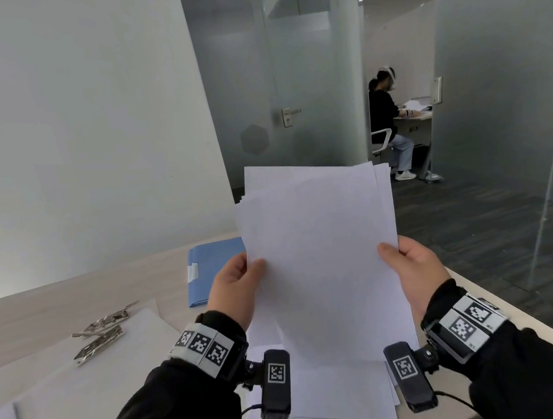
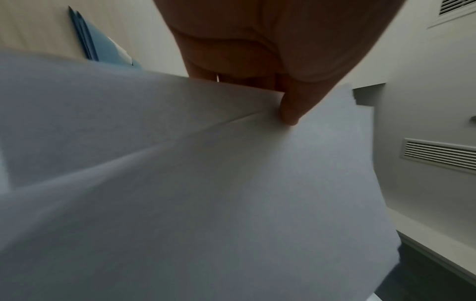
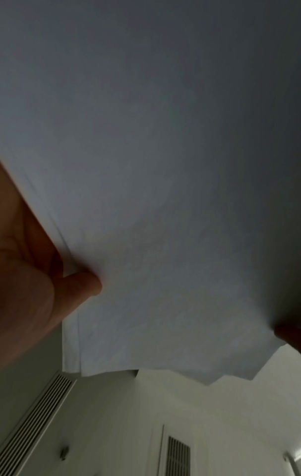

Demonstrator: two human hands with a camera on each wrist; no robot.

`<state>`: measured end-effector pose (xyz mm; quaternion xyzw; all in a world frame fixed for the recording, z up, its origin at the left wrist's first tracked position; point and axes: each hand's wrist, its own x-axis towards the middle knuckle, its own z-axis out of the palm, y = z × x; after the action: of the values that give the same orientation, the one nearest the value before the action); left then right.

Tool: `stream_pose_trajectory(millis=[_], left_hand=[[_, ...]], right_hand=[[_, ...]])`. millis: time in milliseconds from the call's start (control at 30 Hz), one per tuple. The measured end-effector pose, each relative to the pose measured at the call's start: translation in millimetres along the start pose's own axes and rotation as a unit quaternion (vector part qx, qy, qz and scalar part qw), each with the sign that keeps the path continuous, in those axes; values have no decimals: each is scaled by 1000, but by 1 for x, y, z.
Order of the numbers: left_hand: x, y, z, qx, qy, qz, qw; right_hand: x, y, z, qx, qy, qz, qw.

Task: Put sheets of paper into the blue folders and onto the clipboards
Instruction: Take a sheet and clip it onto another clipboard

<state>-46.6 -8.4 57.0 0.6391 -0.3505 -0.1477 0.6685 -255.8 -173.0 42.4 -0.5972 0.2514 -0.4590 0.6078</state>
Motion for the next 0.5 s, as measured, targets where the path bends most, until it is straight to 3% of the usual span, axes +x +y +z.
stream_pose_trajectory(millis=[233, 500], left_hand=[[-21, -11, 11, -39, 29, 24, 999], [-36, -20, 18, -41, -23, -3, 999]], right_hand=[[-7, 7, 2, 79, -9, 40, 996], [-12, 14, -5, 107, -13, 80, 991]])
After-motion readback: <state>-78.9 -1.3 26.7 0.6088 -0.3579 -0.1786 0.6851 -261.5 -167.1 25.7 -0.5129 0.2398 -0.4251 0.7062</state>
